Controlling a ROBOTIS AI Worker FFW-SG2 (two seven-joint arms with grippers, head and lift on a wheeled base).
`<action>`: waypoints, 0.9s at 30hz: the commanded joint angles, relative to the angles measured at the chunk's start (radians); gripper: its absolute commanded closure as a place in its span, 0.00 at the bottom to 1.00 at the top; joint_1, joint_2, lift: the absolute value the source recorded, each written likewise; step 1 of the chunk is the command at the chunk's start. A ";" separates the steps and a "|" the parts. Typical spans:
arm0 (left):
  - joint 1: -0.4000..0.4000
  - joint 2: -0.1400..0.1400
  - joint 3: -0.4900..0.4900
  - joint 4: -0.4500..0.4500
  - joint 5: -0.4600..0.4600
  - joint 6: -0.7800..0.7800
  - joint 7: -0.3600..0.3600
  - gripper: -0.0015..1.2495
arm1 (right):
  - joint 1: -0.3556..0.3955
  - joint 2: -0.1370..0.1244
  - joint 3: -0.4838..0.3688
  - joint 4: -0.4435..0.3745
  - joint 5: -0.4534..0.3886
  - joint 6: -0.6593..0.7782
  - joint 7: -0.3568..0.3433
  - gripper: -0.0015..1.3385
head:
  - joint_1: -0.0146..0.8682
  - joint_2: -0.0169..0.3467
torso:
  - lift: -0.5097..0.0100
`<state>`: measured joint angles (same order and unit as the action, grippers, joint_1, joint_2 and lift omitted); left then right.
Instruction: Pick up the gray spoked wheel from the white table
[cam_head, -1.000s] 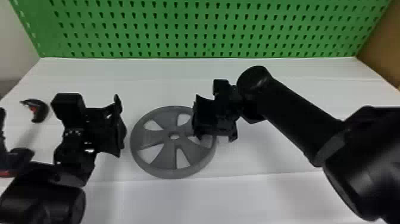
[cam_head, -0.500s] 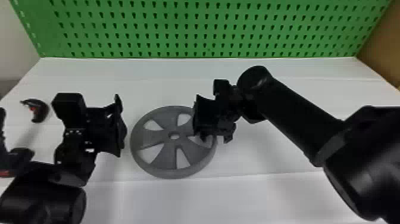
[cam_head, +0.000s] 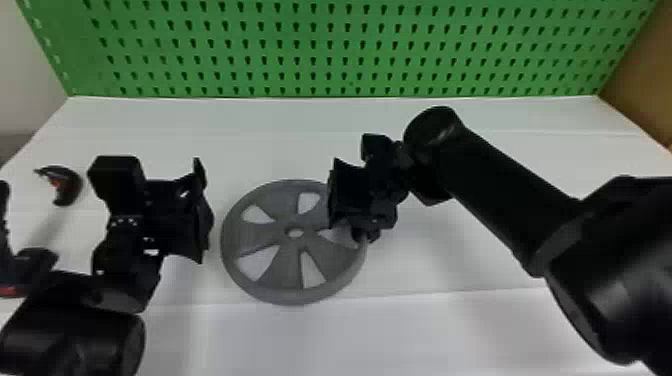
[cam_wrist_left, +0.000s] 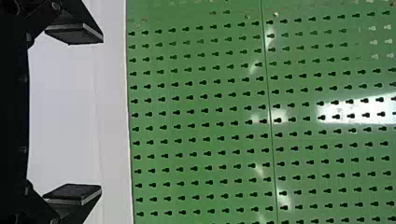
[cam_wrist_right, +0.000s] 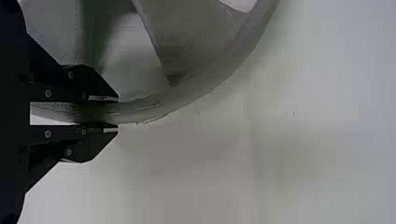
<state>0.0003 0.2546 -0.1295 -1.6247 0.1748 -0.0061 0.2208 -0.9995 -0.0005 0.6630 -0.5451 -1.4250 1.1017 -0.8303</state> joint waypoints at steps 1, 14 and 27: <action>-0.002 0.000 -0.002 0.002 0.000 0.000 0.000 0.12 | -0.002 0.001 -0.019 0.002 0.005 0.015 0.000 0.79 | 0.88 0.05 | 0.80; -0.003 0.000 -0.002 0.003 0.000 0.000 0.000 0.12 | -0.002 0.001 -0.028 0.002 0.005 0.018 0.000 0.80 | 0.88 0.05 | 0.80; 0.003 0.000 0.004 0.003 0.002 0.000 0.000 0.12 | 0.001 -0.012 -0.106 0.002 0.090 0.040 0.000 0.80 | 0.88 0.05 | 0.80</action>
<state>-0.0014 0.2546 -0.1292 -1.6214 0.1754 -0.0061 0.2208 -1.0015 -0.0038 0.6070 -0.5430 -1.3804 1.1257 -0.8299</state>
